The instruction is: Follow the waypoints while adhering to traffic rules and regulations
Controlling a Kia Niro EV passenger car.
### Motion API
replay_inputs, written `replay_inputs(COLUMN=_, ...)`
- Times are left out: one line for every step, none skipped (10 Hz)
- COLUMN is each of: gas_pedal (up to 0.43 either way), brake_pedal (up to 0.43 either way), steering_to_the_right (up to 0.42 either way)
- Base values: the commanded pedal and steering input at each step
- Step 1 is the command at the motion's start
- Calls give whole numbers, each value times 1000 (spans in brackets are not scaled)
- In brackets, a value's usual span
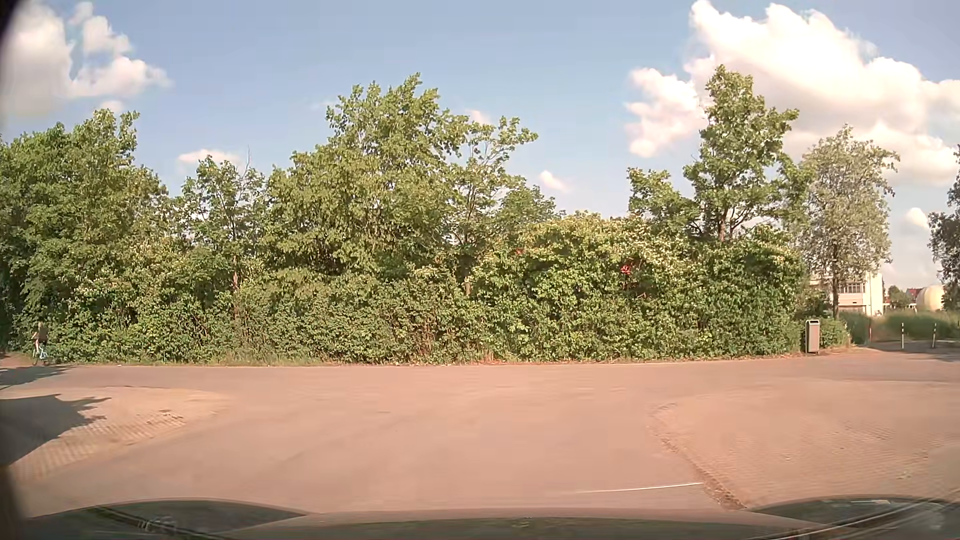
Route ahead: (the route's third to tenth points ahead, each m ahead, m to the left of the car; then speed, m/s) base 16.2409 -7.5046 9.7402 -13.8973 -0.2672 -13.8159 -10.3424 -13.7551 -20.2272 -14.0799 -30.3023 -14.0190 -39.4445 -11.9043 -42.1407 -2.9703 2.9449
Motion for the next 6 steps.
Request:
replay_inputs(gas_pedal=8, brake_pedal=12, steering_to_the_right=-1)
replay_inputs(gas_pedal=8, brake_pedal=12, steering_to_the_right=-2)
replay_inputs(gas_pedal=8, brake_pedal=12, steering_to_the_right=-2)
replay_inputs(gas_pedal=0, brake_pedal=12, steering_to_the_right=-2)
replay_inputs(gas_pedal=0, brake_pedal=12, steering_to_the_right=-1)
replay_inputs(gas_pedal=0, brake_pedal=12, steering_to_the_right=-2)
